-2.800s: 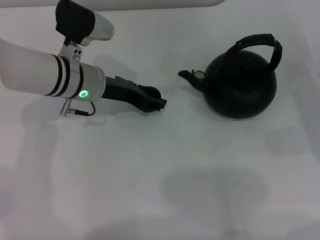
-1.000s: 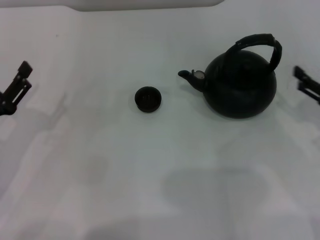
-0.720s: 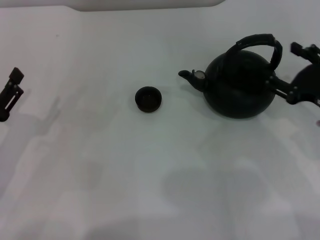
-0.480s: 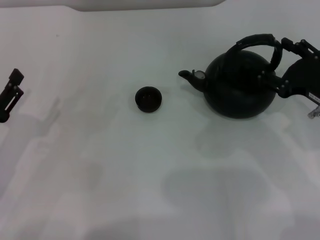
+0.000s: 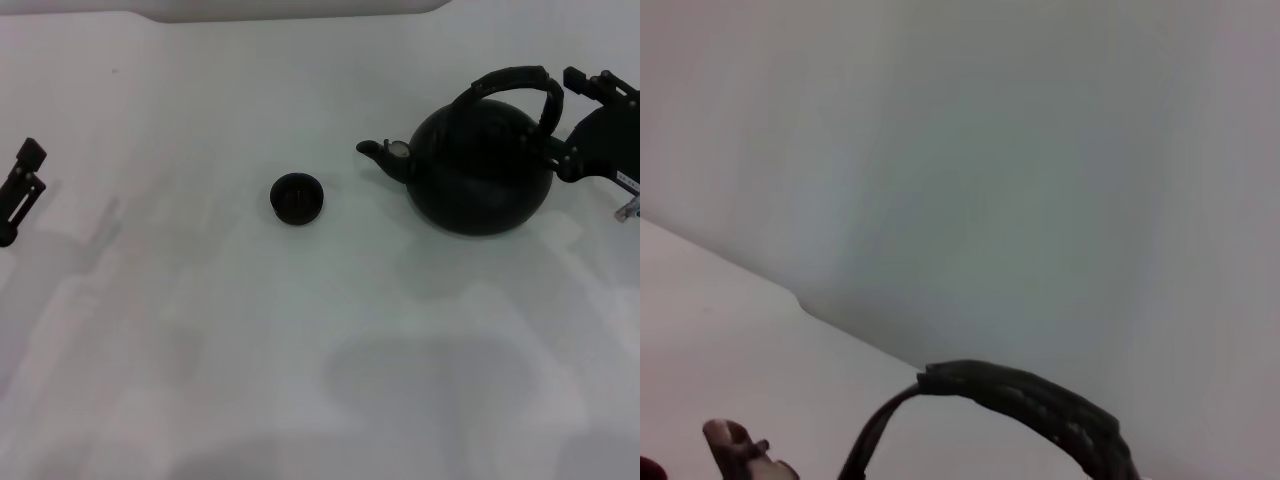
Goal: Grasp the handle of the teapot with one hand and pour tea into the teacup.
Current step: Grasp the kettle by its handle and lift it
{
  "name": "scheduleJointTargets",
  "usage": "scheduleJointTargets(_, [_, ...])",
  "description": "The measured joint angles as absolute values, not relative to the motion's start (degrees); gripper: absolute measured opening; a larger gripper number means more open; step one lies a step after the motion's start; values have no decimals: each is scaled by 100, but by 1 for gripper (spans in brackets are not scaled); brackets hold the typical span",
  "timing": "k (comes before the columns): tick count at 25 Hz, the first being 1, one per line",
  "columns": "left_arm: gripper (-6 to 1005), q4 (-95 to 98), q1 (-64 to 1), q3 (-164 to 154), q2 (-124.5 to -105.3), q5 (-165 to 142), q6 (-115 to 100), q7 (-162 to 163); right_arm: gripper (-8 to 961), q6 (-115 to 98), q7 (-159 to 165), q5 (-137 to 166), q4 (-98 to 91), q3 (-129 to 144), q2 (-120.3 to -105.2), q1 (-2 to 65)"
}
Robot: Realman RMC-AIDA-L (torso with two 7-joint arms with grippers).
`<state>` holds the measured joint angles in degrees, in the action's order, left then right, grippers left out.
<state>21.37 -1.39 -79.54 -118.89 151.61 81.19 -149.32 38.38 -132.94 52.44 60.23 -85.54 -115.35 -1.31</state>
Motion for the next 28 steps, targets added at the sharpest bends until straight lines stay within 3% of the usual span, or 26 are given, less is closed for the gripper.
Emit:
scheduleJointTargets(3, [772, 2132, -150, -7954, -11883, 15161, 8121, -14936, 828, 3835, -13300, 5244, 5982, -8586, -11538, -129])
scheduleJointTargets(16, [771, 2127, -202, -7945, -11873, 15162, 8076, -14935, 478, 3669, -13315, 5216, 5795, -8595, -11573, 21])
scheduleJointTargets(28, [772, 2127, -206, -7898, -11874, 15160, 8060, -14940, 386, 3698, -13511, 5084, 5671, -8596, -11574, 117])
